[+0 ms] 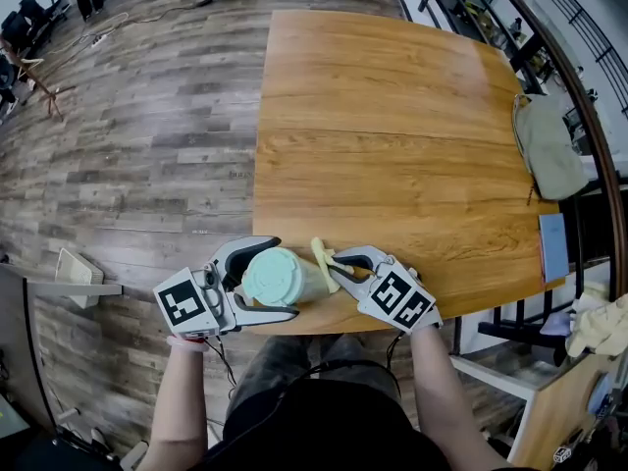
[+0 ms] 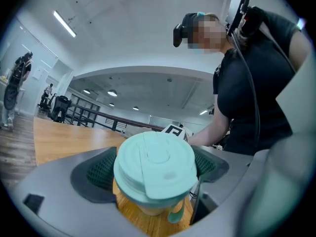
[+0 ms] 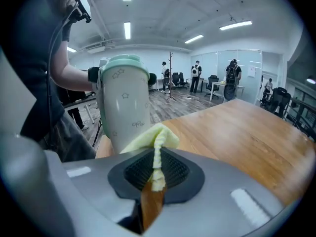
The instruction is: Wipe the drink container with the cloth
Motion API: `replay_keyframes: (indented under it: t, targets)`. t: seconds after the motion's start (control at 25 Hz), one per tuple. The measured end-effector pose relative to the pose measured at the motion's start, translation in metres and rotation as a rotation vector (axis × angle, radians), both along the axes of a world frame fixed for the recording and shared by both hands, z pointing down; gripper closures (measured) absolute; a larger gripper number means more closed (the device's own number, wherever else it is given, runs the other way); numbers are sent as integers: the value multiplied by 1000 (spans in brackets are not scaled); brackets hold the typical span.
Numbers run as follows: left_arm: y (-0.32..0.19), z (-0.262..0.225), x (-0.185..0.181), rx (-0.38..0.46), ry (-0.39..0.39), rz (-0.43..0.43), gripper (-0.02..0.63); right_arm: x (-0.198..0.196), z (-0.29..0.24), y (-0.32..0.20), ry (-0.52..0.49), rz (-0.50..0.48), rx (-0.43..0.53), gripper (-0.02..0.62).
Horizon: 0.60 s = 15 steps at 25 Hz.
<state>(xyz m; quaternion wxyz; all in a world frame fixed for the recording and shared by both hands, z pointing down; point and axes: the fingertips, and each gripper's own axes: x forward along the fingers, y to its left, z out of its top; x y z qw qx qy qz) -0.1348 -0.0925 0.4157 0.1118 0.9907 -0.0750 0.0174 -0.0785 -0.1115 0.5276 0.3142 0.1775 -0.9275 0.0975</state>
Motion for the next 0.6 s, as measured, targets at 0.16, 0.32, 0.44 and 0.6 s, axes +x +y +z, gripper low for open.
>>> replay_keyframes:
  t: [0.16, 0.32, 0.44, 0.6]
  targets:
    - [-2, 2, -4, -16, 23, 12, 147, 7, 15, 4, 66, 43, -9, 554]
    - [-4, 3, -6, -20, 29, 25, 147, 13, 25, 9, 122, 86, -21, 554]
    - [-5, 2, -5, -21, 25, 32, 147, 21, 26, 9, 192, 125, 0, 554]
    - [-5, 1, 0, -19, 16, 36, 147, 39, 9, -2, 180, 269, 51, 554]
